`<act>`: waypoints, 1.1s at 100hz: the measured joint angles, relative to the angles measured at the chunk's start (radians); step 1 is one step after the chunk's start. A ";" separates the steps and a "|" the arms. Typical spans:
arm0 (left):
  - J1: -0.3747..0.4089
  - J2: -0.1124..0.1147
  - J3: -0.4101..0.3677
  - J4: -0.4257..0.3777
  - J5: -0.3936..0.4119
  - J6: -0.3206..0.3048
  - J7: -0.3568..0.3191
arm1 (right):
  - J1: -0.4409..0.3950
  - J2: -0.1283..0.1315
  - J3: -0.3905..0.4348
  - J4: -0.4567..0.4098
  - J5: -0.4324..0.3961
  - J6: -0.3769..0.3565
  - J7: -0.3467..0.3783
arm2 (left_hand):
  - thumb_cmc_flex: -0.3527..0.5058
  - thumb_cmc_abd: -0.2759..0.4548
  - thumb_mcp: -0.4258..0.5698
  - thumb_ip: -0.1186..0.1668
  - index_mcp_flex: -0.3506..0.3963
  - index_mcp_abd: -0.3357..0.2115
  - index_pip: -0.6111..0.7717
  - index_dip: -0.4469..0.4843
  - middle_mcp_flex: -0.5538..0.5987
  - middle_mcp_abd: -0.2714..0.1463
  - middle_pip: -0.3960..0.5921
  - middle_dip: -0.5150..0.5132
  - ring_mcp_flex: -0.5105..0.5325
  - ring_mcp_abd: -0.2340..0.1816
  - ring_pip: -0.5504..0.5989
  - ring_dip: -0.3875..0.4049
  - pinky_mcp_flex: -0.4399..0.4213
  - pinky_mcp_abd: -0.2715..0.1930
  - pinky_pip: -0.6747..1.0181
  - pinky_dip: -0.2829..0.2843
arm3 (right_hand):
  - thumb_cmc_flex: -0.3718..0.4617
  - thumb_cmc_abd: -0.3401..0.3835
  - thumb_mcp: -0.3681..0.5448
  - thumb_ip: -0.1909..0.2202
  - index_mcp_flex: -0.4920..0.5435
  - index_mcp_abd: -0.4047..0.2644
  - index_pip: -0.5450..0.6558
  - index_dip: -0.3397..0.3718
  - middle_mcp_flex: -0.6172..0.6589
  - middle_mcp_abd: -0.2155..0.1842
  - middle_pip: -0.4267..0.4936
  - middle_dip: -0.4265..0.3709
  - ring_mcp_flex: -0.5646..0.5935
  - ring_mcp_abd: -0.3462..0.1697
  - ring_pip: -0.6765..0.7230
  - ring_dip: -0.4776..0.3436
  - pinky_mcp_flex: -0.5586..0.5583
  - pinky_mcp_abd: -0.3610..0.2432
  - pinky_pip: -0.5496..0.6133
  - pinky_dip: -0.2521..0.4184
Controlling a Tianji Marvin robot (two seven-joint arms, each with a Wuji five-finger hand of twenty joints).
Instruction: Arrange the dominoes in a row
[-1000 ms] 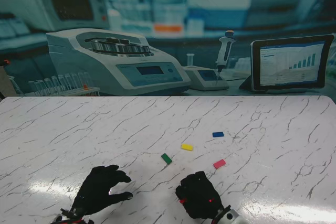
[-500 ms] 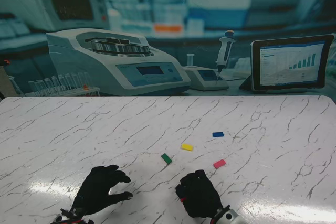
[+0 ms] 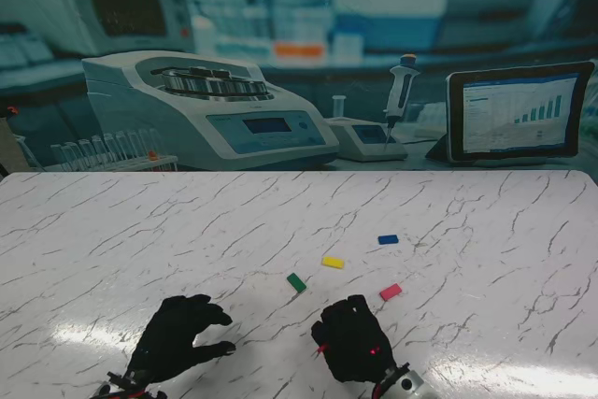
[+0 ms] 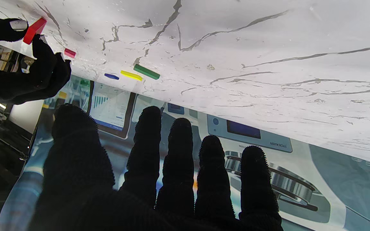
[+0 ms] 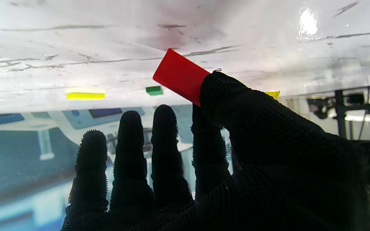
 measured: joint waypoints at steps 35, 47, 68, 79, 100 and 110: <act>0.002 0.000 -0.004 0.000 0.002 0.001 0.001 | 0.009 -0.012 -0.017 -0.013 0.043 0.006 -0.010 | 0.000 0.000 0.000 0.000 0.000 0.000 0.001 0.000 0.000 0.000 0.000 0.000 0.000 0.000 0.000 0.000 0.000 0.001 0.001 0.004 | -0.001 0.000 0.000 0.023 0.005 0.000 0.009 0.010 0.280 -0.038 0.074 0.061 0.170 -0.057 0.127 0.076 0.017 0.000 0.094 0.011; 0.004 0.000 -0.006 -0.001 0.002 0.001 0.001 | 0.015 -0.016 -0.032 -0.013 0.051 0.017 -0.029 | 0.000 0.000 0.000 0.000 0.000 0.000 0.001 0.000 0.000 0.000 0.000 0.000 0.000 0.000 0.000 0.000 0.000 0.001 0.004 0.005 | -0.012 0.002 0.002 0.061 0.003 0.032 0.036 0.011 0.330 -0.060 0.070 0.006 0.212 -0.063 0.124 0.064 0.028 0.000 0.118 0.010; 0.010 0.000 -0.013 -0.003 0.002 0.001 -0.001 | 0.028 -0.021 -0.072 -0.013 0.068 0.046 -0.046 | 0.000 0.000 0.000 0.000 0.000 0.000 0.001 0.000 0.000 0.000 0.000 0.000 0.000 0.000 0.000 0.000 0.000 0.001 0.009 0.005 | -0.024 0.013 0.016 0.100 -0.047 0.067 0.134 -0.014 0.357 -0.088 0.074 -0.098 0.261 -0.063 0.123 0.048 0.059 0.000 0.167 0.003; 0.014 -0.001 -0.017 -0.004 0.002 0.002 -0.002 | 0.038 -0.025 -0.101 -0.008 0.075 0.063 -0.065 | 0.000 0.000 0.000 0.000 0.000 0.000 0.001 0.000 0.000 0.000 0.000 0.001 0.000 0.000 0.000 0.000 0.000 0.001 0.009 0.005 | -0.027 0.013 0.020 0.111 -0.058 0.081 0.166 -0.036 0.370 -0.099 0.076 -0.145 0.293 -0.064 0.123 0.036 0.079 0.000 0.191 0.002; 0.022 -0.001 -0.026 -0.008 0.002 0.002 -0.005 | 0.060 -0.034 -0.150 0.004 0.090 0.081 -0.089 | 0.000 0.000 0.000 0.000 0.000 0.000 0.001 0.000 0.000 0.000 0.000 0.001 0.000 0.000 0.000 0.000 0.000 0.001 0.010 0.005 | -0.035 0.014 0.026 0.111 -0.058 0.085 0.191 -0.062 0.402 -0.103 0.075 -0.197 0.316 -0.064 0.113 0.023 0.097 0.000 0.204 0.002; 0.024 -0.001 -0.028 -0.009 0.000 0.003 -0.009 | 0.068 -0.038 -0.169 0.010 0.099 0.089 -0.096 | 0.000 0.000 0.000 0.000 0.000 0.000 0.001 0.000 0.000 0.000 0.000 0.001 0.000 0.000 0.000 0.000 0.000 0.001 0.010 0.005 | -0.035 0.014 0.026 0.111 -0.058 0.086 0.192 -0.065 0.405 -0.103 0.075 -0.214 0.324 -0.064 0.113 0.023 0.099 0.000 0.205 0.002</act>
